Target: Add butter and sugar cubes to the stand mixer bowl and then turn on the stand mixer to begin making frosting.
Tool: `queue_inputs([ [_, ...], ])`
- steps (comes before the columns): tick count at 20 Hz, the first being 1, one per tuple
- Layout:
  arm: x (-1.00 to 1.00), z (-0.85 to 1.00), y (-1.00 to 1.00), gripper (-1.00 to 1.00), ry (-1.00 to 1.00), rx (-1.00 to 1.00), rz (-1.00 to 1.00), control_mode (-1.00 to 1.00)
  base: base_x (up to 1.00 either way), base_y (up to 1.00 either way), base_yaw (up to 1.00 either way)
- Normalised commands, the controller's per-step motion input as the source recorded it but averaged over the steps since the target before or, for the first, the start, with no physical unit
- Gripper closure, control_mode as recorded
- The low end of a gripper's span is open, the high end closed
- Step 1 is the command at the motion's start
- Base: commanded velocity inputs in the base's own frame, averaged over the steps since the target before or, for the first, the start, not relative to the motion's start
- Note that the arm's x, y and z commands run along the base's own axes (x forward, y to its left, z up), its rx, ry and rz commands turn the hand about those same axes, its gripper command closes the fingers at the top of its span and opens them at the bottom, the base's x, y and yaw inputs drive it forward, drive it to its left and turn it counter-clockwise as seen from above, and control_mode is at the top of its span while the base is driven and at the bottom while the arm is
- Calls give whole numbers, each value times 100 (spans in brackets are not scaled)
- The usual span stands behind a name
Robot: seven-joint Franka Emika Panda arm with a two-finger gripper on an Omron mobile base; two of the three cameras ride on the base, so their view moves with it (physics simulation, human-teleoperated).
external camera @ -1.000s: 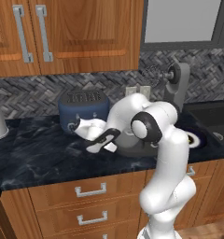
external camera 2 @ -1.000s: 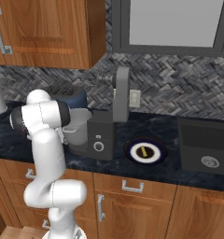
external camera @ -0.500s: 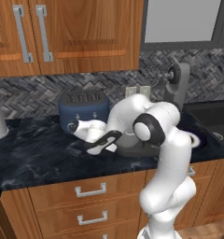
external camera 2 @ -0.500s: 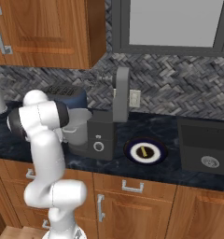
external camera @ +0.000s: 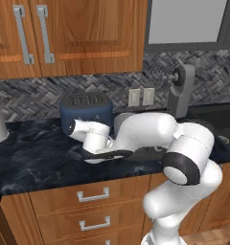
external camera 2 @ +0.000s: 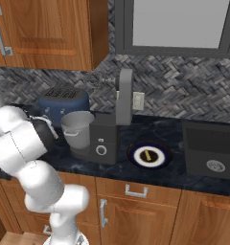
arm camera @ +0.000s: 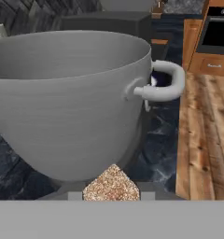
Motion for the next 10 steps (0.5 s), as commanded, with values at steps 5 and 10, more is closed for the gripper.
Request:
queue_inputs([
  [5,-99,51,52,100,-16,0,-15,-100,0,0,0],
  [10,-49,92,22,100,-15,0,-15,-100,0,0,0],
])
